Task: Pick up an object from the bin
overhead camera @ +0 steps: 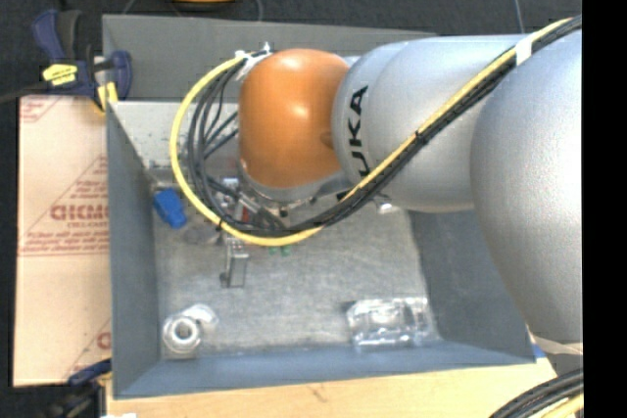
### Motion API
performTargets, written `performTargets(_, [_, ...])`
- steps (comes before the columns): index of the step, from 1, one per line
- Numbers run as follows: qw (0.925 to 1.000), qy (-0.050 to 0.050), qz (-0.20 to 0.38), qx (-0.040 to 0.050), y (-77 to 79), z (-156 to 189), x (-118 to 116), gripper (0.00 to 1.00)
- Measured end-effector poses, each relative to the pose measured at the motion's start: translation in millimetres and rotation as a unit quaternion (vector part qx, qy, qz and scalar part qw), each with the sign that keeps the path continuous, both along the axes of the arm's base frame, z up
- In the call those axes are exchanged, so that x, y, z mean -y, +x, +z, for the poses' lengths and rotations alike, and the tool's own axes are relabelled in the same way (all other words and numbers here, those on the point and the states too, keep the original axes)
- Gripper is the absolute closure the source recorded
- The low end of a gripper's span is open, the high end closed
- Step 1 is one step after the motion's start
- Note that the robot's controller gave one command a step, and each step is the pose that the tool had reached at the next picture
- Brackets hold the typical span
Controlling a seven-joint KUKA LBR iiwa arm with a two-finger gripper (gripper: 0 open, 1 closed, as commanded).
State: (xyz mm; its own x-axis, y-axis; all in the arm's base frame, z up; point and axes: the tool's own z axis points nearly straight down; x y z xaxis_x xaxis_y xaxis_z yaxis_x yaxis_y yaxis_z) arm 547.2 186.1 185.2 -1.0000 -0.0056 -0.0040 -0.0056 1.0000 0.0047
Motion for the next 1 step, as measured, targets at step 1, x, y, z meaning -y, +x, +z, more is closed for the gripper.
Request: performTargets(1, [0.9999,-0.002,-0.014,-0.002,63.0,-105.3,2.2,0.0])
